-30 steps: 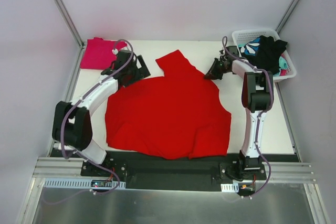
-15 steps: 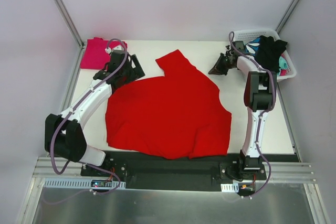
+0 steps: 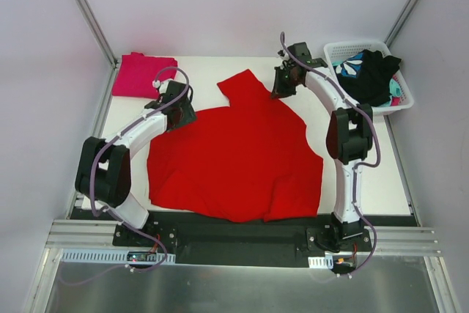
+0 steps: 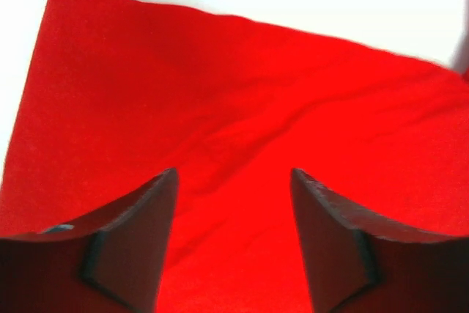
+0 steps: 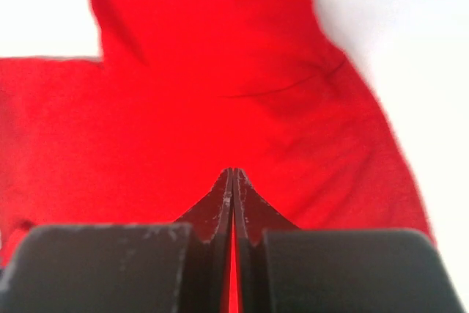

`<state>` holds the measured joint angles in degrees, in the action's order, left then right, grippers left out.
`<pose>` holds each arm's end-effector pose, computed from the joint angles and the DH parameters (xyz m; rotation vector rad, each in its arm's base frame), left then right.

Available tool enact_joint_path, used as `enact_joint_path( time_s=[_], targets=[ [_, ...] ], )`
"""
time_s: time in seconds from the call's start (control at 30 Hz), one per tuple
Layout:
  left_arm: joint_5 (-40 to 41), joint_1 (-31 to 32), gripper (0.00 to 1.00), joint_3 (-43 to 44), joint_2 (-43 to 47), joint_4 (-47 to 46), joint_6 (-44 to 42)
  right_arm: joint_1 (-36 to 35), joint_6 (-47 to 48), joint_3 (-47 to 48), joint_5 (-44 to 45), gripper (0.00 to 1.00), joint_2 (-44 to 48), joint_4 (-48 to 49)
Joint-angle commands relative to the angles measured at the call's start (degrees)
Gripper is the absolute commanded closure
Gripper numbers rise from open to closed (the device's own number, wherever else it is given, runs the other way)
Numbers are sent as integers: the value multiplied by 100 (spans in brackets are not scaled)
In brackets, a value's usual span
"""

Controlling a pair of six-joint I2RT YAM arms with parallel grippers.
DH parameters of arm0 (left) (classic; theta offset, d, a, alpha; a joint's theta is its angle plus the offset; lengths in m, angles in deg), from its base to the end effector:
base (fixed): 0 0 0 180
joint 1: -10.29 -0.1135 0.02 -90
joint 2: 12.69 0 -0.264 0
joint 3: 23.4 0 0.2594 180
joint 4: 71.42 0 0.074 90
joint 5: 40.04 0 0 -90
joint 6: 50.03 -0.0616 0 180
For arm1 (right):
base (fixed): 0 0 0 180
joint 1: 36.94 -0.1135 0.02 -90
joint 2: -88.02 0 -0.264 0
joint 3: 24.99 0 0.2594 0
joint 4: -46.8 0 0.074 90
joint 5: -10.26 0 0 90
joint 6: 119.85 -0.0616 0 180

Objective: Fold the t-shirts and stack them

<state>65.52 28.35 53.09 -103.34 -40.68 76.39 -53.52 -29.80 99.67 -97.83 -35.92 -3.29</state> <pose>0.3559 -0.0987 0.2199 -0.5001 2.2695 -0.1591 0.4863 0.1647 0.2352 -0.4944 2.3901 0.5135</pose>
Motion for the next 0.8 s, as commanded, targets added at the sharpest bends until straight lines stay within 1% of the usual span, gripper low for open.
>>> enact_joint_path(
  time_s=[0.0, 0.07, 0.1, 0.13, 0.2, 0.43, 0.6, 0.77],
  targets=[
    [290, 48, 61, 87, -355, -14, 31, 164, 512, 839, 876, 99, -718, -767],
    [282, 39, 77, 114, -470, -31, 215, 172, 618, 1008, 1174, 99, -920, -951],
    [290, 31, 93, 140, -628, -40, 259, 181, 645, 1035, 1219, 99, -1017, -970],
    [221, 30, 100, 244, -716, -40, 286, 199, 688, 1027, 1228, 99, -1062, -978],
    [177, 30, 100, 324, -953, -49, 356, 251, 724, 1018, 1308, 99, -1141, -1022],
    [-139, -13, 100, 544, -1358, -40, 550, 401, 715, 1079, 1281, 99, -1325, -1216],
    [-815, -180, 100, 729, -1894, -40, 681, 585, 663, 1071, 1334, 99, -1501, -1277],
    [-1238, -268, 100, 975, -2298, -110, 787, 796, 619, 1123, 1290, 99, -1528, -1339]
  ],
)
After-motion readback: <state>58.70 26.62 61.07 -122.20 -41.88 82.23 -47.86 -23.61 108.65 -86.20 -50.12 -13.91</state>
